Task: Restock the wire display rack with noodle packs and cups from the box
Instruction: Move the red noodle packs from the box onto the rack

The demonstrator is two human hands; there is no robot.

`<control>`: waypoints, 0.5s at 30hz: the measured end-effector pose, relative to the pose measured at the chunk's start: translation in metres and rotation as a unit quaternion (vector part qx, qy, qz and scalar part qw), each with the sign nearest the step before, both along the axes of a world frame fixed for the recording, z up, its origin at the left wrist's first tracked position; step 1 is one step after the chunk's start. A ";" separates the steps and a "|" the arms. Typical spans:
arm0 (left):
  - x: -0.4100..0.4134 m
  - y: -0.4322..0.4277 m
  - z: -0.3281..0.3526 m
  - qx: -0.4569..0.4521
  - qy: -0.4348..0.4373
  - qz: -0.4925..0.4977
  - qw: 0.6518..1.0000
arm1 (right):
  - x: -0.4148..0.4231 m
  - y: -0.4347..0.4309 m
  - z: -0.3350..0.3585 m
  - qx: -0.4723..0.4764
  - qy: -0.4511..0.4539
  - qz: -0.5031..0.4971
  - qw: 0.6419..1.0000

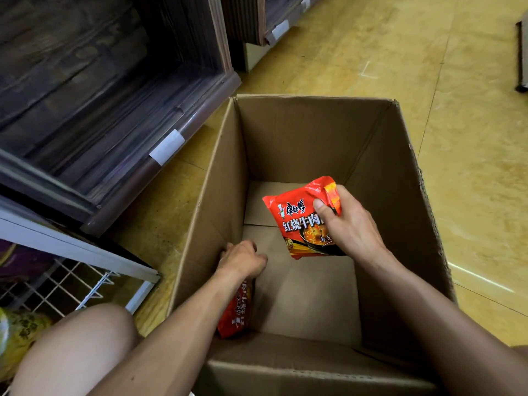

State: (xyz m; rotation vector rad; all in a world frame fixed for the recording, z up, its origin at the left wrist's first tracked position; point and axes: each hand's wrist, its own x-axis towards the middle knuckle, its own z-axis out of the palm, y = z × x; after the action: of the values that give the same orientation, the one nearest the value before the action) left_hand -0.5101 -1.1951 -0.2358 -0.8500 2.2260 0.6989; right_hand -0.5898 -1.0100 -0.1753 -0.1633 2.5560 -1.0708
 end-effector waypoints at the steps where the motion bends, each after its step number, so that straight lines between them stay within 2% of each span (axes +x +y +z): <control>1: 0.000 -0.001 -0.002 -0.005 -0.002 -0.003 1.000 | -0.001 0.000 -0.001 -0.009 -0.002 -0.007 1.000; 5: 0.003 -0.003 -0.008 0.008 -0.043 -0.032 0.999 | -0.002 0.000 -0.002 -0.055 -0.014 -0.040 0.998; 10: 0.014 -0.001 -0.011 0.016 -0.105 -0.086 0.991 | -0.005 0.000 0.000 -0.081 0.011 -0.082 0.993; 15: 0.021 -0.002 -0.015 0.014 -0.084 -0.081 0.993 | -0.006 0.001 0.001 -0.096 0.012 -0.085 0.992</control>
State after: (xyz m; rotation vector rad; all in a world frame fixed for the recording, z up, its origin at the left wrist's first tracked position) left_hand -0.4894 -1.1972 -0.2510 -0.6786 2.1020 0.5585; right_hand -0.5955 -1.0087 -0.1746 -0.0054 2.5210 -1.3866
